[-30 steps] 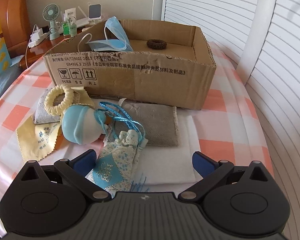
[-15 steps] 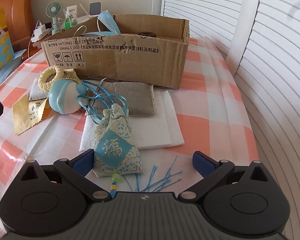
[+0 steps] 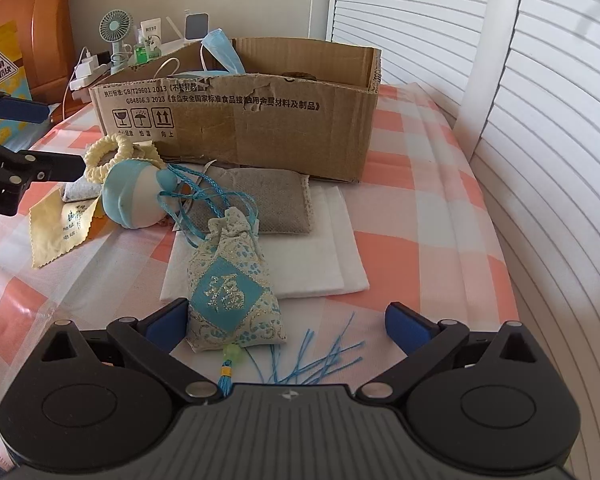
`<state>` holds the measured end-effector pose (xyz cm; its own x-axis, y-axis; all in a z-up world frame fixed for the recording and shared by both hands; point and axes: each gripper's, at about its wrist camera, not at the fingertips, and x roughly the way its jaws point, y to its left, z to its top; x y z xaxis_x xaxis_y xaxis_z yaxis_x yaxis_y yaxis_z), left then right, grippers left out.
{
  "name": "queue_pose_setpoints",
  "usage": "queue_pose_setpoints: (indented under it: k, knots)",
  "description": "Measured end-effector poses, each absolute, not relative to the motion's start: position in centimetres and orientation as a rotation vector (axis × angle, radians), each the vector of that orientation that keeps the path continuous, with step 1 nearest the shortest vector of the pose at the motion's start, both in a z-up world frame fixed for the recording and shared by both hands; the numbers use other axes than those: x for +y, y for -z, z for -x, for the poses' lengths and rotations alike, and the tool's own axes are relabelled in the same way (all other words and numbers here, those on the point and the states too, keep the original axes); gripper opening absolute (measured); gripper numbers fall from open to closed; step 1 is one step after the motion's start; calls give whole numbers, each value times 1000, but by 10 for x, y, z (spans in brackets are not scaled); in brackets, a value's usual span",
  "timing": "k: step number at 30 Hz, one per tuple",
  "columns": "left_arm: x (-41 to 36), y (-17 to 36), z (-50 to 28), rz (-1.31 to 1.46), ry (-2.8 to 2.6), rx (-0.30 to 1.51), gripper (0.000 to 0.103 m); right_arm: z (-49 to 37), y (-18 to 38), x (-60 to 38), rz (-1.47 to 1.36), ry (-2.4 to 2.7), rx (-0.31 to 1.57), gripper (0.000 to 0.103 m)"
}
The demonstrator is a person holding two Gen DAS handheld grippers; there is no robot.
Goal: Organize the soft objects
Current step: 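Move the right gripper to the blue sachet and close on it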
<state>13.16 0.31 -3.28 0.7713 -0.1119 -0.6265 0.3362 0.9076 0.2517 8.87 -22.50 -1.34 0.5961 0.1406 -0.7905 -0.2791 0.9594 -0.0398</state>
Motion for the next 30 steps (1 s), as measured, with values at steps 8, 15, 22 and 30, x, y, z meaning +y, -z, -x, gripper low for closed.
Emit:
queue_pose_setpoints:
  k: [8,15,22,30]
  knots:
    - [-4,50,-142,-406,320,672,58,-90,13,-224,166,-244,902,103]
    - [-5,54,-152,-382,325,673,55,-90,13,-224,166,-244,901,103]
    - [-10,57,-157,-398,344,666,46,-90,13,-223,165,-241,898,103]
    - [-7,52,-156,-318,343,670,33,-90,12,-222,177,-243,897,103]
